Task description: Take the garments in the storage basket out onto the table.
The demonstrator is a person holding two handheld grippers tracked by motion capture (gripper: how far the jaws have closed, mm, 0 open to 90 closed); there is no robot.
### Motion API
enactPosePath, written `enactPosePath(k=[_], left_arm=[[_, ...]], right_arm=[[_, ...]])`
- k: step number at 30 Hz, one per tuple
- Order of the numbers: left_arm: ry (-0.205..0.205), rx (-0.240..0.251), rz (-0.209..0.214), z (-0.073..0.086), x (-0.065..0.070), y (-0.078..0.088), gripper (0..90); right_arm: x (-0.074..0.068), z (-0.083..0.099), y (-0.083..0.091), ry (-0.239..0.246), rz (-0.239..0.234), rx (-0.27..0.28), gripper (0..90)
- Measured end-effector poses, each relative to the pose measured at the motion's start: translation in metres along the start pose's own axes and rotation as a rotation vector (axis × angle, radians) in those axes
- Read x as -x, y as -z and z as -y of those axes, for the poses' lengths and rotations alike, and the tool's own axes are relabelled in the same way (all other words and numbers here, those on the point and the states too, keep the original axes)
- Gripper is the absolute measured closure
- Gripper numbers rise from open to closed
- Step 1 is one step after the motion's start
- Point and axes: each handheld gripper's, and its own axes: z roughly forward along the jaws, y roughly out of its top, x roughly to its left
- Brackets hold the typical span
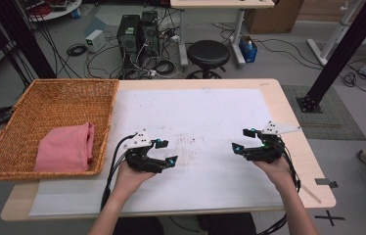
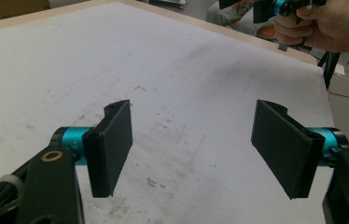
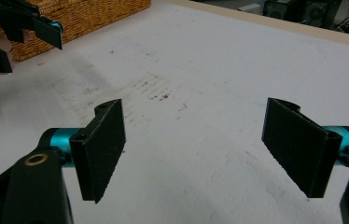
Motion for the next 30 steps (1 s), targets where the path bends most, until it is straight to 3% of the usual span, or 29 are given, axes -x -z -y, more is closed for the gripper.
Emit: enactPosePath(k=[8,11,14,22,26,27,30], left_arm=[[0.035,0.014,0.010,-0.001,-0.002,0.002,28.5],[0.035,0.046,0.031,-0.004,0.000,0.008,28.5],[0.068,0.089,0.080,-0.007,0.001,0.021,28.5],[0.025,0.095,0.078,-0.023,-0.012,0.085,28.5],[-0.005,0.084,0.046,-0.027,-0.031,0.126,28.5],[-0.005,0.084,0.046,-0.027,-0.031,0.126,28.5],[-0.009,0.076,-0.008,-0.025,-0.053,0.159,28.5]], right_arm=[[0.002,0.004,-0.001,0.003,0.009,-0.013,20.8],[0.002,0.005,0.000,0.011,0.011,-0.006,20.8],[0.002,0.005,-0.001,0.017,0.008,-0.005,20.9],[0.002,0.004,-0.007,0.044,0.008,-0.008,20.9],[-0.002,0.004,-0.009,0.063,-0.002,-0.020,20.9],[-0.002,0.004,-0.009,0.063,-0.002,-0.020,20.9],[-0.002,0.004,-0.009,0.074,0.001,-0.011,20.9]])
